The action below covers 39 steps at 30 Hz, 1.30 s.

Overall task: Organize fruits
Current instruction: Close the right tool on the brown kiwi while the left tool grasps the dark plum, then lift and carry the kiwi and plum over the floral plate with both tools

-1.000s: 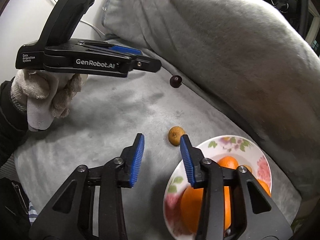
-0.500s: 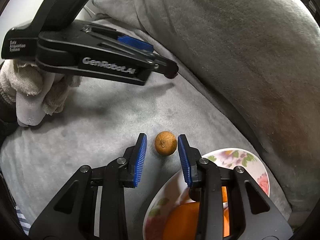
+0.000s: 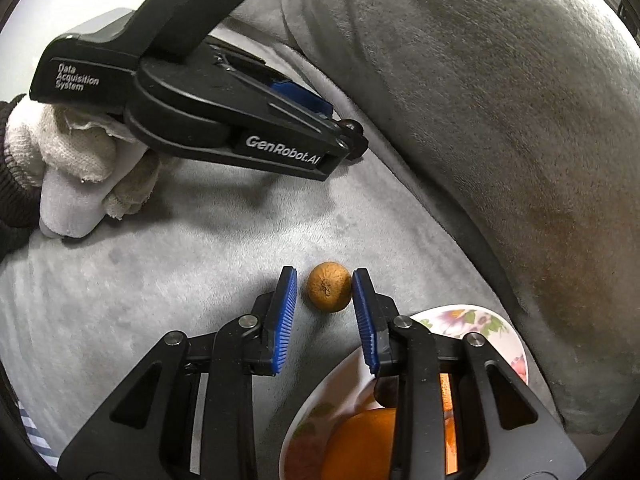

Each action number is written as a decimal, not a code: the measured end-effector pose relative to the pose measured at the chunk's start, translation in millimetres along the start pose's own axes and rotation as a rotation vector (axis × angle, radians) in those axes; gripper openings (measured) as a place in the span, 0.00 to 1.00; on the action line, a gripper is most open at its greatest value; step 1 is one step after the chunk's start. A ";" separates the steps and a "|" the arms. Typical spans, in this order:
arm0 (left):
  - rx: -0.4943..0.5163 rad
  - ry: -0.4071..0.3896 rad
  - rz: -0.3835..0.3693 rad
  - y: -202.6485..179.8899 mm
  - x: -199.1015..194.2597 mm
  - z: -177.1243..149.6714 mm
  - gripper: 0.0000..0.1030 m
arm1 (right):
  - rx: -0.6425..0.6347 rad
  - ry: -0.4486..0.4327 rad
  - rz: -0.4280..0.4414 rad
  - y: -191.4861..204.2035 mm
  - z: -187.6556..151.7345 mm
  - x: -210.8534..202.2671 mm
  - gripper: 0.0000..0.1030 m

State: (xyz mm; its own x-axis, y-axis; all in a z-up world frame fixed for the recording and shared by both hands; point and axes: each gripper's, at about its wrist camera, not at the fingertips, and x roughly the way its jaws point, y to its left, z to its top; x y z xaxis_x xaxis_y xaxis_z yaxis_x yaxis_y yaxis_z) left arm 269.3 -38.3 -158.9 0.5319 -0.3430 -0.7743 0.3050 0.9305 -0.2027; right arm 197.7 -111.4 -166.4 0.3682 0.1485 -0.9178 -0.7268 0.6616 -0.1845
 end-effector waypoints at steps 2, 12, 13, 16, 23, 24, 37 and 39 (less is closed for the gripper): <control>-0.003 0.001 0.003 -1.0 3.2 1.2 0.28 | -0.002 0.004 -0.010 3.4 1.5 2.4 0.28; -0.010 -0.011 -0.005 -2.3 1.7 1.1 0.20 | 0.017 -0.010 -0.004 -2.5 0.2 -4.0 0.21; -0.014 -0.013 -0.006 -1.4 0.8 -0.1 0.20 | 0.022 -0.015 0.000 -5.1 -1.0 -6.7 0.20; -0.014 -0.020 -0.004 -0.1 -6.0 -2.2 0.20 | 0.043 -0.036 0.026 -9.3 -1.2 -12.3 0.14; -0.016 -0.019 0.011 2.7 -15.1 -10.0 0.20 | 0.035 -0.033 0.033 -8.1 -1.4 -16.9 0.12; -0.017 -0.020 0.011 3.1 -16.3 -10.8 0.20 | 0.026 -0.032 0.029 -5.4 -3.6 -14.1 0.12; -0.029 -0.033 0.011 5.2 -17.6 -12.7 0.20 | -0.017 0.046 0.000 5.8 7.3 3.8 0.29; -0.032 -0.035 0.011 6.3 -18.6 -13.0 0.20 | -0.012 0.048 -0.012 6.0 11.4 5.6 0.25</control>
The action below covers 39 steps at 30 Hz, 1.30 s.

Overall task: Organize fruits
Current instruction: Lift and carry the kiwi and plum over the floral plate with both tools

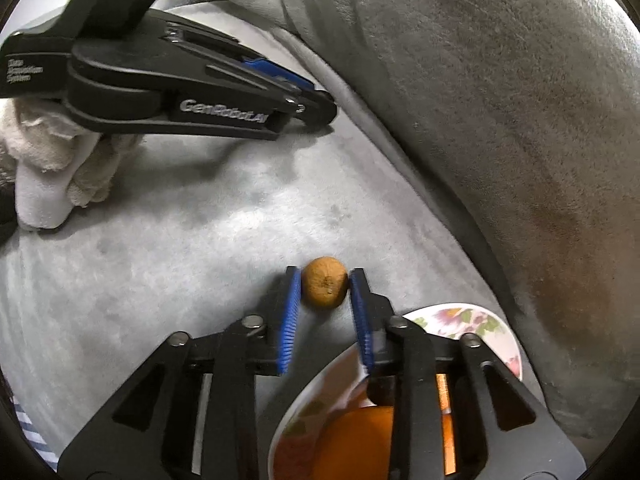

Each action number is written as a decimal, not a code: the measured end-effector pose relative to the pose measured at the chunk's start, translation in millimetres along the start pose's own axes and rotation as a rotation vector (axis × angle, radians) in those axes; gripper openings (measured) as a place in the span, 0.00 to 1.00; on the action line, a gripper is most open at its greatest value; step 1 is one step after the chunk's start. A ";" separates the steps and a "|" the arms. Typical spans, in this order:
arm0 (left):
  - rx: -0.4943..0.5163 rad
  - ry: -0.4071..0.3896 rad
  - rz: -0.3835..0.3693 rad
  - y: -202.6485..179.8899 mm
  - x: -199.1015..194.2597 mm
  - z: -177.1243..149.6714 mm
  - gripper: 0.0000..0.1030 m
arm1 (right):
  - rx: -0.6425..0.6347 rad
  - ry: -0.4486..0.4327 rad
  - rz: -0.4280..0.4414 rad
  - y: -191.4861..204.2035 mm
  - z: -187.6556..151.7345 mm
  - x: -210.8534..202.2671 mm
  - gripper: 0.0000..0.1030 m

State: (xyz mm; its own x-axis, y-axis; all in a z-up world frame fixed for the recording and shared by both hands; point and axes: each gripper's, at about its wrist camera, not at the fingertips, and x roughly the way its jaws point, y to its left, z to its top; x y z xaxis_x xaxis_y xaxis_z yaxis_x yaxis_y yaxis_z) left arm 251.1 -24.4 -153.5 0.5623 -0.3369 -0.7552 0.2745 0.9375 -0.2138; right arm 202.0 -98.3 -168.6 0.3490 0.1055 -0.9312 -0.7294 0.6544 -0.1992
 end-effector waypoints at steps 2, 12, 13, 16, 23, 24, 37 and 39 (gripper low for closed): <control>-0.001 -0.004 0.000 -1.7 0.4 -0.2 0.20 | 0.014 -0.005 0.004 -0.9 1.1 -0.4 0.25; -0.010 -0.035 0.004 2.4 -21.1 -2.4 0.20 | 0.074 -0.078 0.058 -19.3 -16.0 -18.3 0.24; -0.011 -0.038 0.006 2.7 -22.7 -3.0 0.20 | 0.079 -0.084 0.058 -18.9 -17.4 -21.0 0.24; -0.015 -0.047 0.005 3.3 -29.8 -5.8 0.20 | 0.099 -0.114 0.069 -20.4 -22.6 -31.5 0.24; -0.003 -0.090 -0.006 -4.8 -57.6 -11.1 0.20 | 0.145 -0.189 0.090 -28.7 -33.9 -56.3 0.24; 0.003 -0.101 -0.009 -7.7 -63.2 -11.9 0.20 | 0.152 -0.198 0.094 -30.0 -34.9 -59.6 0.24; 0.092 -0.184 -0.053 -54.0 -99.7 -21.3 0.20 | 0.244 -0.306 0.099 -50.8 -72.4 -109.8 0.24; 0.105 -0.192 -0.062 -62.8 -101.8 -22.1 0.20 | 0.260 -0.315 0.093 -56.8 -76.5 -112.0 0.24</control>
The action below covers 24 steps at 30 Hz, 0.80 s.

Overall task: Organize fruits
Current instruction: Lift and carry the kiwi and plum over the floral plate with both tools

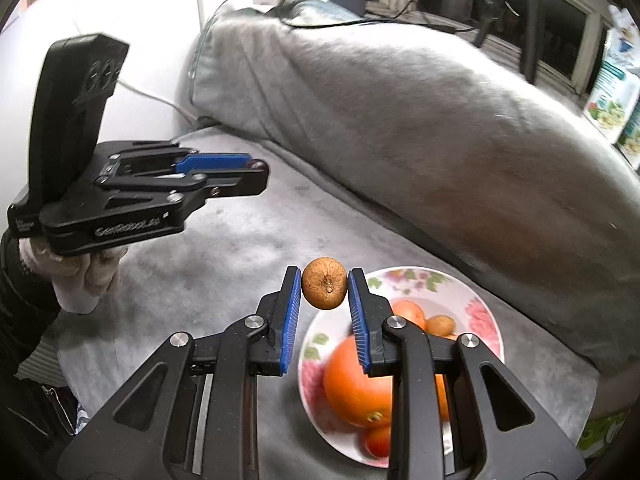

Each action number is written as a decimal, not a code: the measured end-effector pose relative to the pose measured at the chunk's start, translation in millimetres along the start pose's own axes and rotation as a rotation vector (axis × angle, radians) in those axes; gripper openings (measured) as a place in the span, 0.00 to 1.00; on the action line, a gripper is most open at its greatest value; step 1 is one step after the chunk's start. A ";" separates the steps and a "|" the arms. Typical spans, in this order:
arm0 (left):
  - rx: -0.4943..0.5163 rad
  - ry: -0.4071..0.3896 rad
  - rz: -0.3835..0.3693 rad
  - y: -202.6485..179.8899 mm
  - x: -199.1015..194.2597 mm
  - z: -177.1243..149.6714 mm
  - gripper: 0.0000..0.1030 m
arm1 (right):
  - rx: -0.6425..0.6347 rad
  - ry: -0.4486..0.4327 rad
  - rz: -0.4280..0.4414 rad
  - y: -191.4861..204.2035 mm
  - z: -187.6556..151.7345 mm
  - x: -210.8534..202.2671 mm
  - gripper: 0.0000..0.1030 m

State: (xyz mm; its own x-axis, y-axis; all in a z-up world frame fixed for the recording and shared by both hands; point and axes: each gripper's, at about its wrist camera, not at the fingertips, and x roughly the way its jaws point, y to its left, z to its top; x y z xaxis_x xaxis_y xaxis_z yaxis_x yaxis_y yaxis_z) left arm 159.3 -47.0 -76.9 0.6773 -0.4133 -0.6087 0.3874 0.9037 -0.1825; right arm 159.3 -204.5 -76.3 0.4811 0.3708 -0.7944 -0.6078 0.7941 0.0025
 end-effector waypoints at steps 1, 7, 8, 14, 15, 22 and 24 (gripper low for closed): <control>0.004 -0.003 -0.006 -3.9 -0.4 0.4 0.20 | 0.008 -0.004 -0.003 -3.3 -1.0 -2.8 0.24; 0.029 -0.011 -0.042 -23.7 -2.7 2.7 0.20 | 0.049 -0.024 -0.023 -21.2 -7.2 -17.9 0.24; 0.033 -0.011 -0.047 -26.0 -2.7 2.6 0.20 | 0.054 -0.028 -0.026 -23.3 -8.1 -19.7 0.24; 0.042 -0.011 -0.081 -38.4 -1.5 3.8 0.20 | 0.098 -0.049 -0.040 -39.6 -13.8 -30.9 0.24; 0.041 -0.010 -0.087 -40.0 -1.1 3.8 0.20 | 0.110 -0.054 -0.040 -43.3 -15.0 -33.2 0.24; 0.035 0.013 -0.119 -48.9 9.1 2.1 0.20 | 0.184 -0.058 -0.027 -66.3 -24.4 -37.4 0.24; 0.032 0.024 -0.127 -51.5 13.8 0.7 0.20 | 0.211 -0.054 -0.017 -73.4 -27.2 -34.4 0.24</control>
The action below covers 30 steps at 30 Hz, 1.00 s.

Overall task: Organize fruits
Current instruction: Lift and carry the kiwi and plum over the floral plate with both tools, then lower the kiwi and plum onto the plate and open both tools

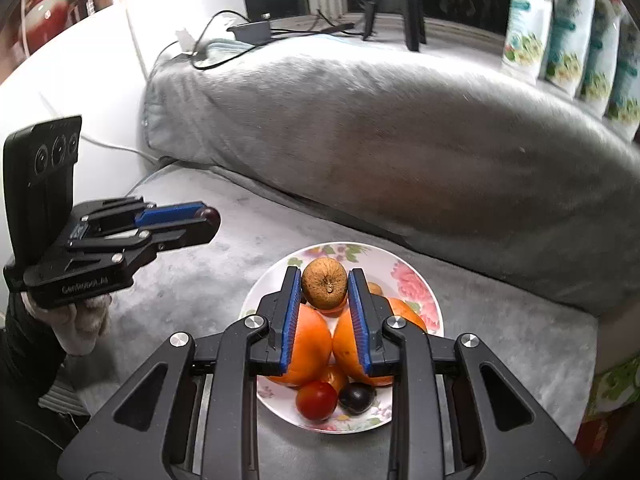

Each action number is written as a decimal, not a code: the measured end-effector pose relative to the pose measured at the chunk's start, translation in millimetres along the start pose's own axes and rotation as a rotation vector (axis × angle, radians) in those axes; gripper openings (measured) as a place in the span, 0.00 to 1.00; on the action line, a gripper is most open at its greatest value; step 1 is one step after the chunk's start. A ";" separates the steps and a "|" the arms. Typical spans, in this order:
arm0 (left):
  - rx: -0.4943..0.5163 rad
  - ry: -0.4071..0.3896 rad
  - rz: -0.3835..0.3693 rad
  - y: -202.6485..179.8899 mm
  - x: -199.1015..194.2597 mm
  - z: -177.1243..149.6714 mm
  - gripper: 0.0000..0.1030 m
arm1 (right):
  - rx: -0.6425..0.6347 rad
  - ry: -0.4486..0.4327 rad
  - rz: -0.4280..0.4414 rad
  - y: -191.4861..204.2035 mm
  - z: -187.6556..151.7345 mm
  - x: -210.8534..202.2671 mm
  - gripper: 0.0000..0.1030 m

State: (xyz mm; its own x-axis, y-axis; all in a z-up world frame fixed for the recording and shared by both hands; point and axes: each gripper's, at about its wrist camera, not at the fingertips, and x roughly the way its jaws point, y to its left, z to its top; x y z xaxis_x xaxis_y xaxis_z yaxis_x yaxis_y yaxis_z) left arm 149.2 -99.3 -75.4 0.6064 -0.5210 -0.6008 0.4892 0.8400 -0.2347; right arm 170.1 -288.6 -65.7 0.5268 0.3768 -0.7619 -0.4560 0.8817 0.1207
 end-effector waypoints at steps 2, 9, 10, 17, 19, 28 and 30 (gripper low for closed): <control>0.000 0.011 -0.003 -2.0 5.5 -0.9 0.20 | 0.024 0.006 0.009 -6.6 -0.8 3.8 0.24; -0.014 0.046 -0.015 -2.1 21.9 -5.2 0.20 | 0.094 0.030 0.026 -27.7 0.4 23.0 0.24; -0.013 0.050 -0.015 -2.6 24.0 -5.4 0.20 | 0.102 0.032 0.029 -30.4 0.6 25.6 0.24; -0.004 0.080 -0.019 -6.3 36.1 -6.5 0.20 | 0.131 0.063 0.044 -38.0 4.1 47.3 0.24; 0.000 0.084 -0.018 -7.2 38.6 -6.1 0.20 | 0.132 0.069 0.044 -38.7 5.3 50.9 0.24; 0.010 0.089 -0.016 -8.4 42.0 -4.2 0.20 | 0.141 0.085 0.059 -40.6 5.4 58.4 0.25; 0.014 0.089 -0.018 -9.7 42.3 -4.0 0.20 | 0.139 0.088 0.058 -39.8 5.0 59.0 0.25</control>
State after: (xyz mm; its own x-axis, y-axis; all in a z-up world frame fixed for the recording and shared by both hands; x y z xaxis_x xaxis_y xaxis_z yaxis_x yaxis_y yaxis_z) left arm 167.6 -128.9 -101.5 0.5393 -0.5201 -0.6623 0.5088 0.8280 -0.2358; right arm 223.0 -300.1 -112.3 0.4352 0.4073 -0.8029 -0.3768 0.8924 0.2484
